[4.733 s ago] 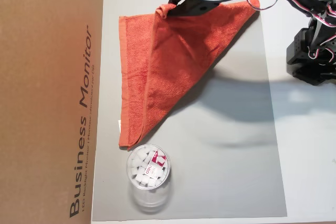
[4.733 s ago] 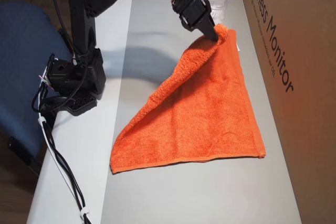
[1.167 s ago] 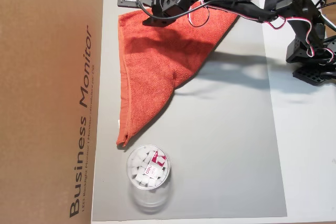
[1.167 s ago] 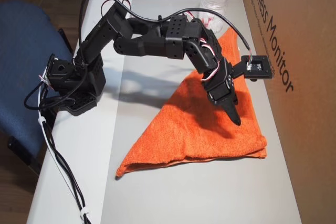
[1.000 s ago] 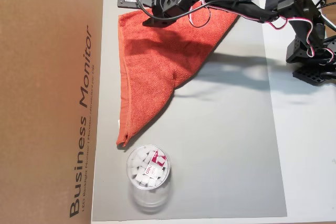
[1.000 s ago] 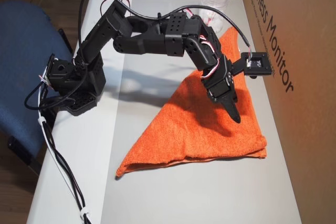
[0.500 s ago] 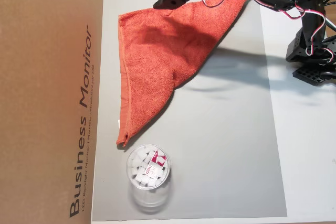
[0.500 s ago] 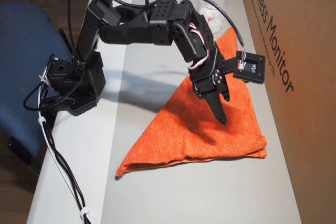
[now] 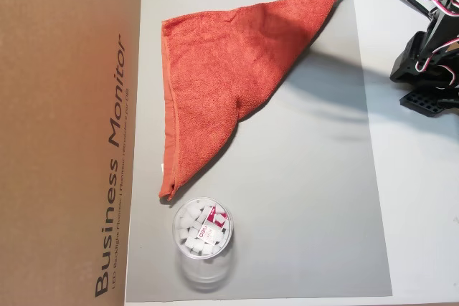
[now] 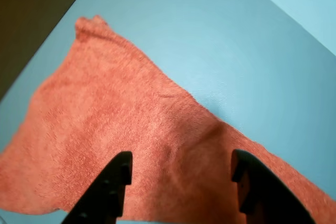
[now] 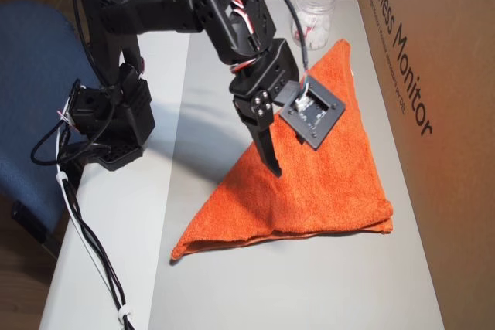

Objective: Fold the blanket.

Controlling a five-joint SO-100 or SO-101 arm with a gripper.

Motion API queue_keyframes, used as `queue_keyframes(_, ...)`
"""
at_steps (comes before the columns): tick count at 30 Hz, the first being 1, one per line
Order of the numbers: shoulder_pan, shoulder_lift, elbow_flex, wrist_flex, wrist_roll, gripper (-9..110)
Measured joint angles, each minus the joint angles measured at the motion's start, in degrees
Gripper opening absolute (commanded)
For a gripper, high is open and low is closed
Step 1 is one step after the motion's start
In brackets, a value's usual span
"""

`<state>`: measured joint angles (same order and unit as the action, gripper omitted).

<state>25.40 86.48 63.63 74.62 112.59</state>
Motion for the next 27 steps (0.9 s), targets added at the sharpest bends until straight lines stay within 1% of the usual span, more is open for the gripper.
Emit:
queue_keyframes(5, 2.37, 9.23, 9.93, -0.09, 5.62, 19)
queue_keyframes(9, 5.01, 17.4, 17.84, -0.09, 7.82, 19)
queue_keyframes(19, 10.2, 37.27, 37.79, -0.09, 8.61, 19)
queue_keyframes(27, 15.12, 48.25, 48.43, -0.18, 9.05, 19)
